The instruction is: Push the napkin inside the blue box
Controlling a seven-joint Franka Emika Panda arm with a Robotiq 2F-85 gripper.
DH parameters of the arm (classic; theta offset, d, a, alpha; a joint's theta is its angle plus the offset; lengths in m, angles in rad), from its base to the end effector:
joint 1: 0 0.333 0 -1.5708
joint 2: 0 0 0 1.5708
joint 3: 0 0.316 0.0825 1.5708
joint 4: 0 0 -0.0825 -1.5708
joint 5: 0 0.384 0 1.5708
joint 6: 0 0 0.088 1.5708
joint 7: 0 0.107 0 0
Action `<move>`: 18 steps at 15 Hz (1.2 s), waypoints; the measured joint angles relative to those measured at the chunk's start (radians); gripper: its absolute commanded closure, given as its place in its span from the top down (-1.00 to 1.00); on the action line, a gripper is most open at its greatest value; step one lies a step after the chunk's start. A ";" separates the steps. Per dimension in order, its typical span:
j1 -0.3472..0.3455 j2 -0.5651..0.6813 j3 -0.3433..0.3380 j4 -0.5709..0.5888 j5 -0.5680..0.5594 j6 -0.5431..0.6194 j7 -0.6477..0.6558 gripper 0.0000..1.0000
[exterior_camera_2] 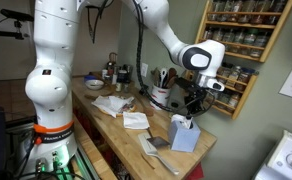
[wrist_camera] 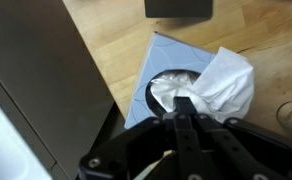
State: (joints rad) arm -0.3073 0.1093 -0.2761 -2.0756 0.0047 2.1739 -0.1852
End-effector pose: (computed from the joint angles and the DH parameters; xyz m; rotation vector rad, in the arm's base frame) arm 0.4725 -0.3089 0.3786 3.0581 -0.6190 -0.0250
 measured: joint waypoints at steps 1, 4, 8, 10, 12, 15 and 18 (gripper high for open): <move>0.001 -0.025 0.002 -0.007 0.002 -0.005 -0.031 -0.98; 0.010 -0.124 0.013 -0.034 0.002 -0.066 -0.128 -0.47; 0.045 -0.268 0.034 -0.068 0.002 -0.220 -0.210 -0.17; 0.068 -0.324 0.052 -0.080 0.000 -0.269 -0.195 0.15; 0.091 -0.367 0.072 -0.081 -0.001 -0.322 -0.174 0.42; 0.120 -0.422 0.105 -0.083 -0.006 -0.392 -0.125 0.86; 0.139 -0.468 0.136 -0.093 -0.022 -0.428 -0.053 1.00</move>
State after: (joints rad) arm -0.1686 -0.3583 -0.1402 -2.1685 -0.0176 1.7454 -0.2381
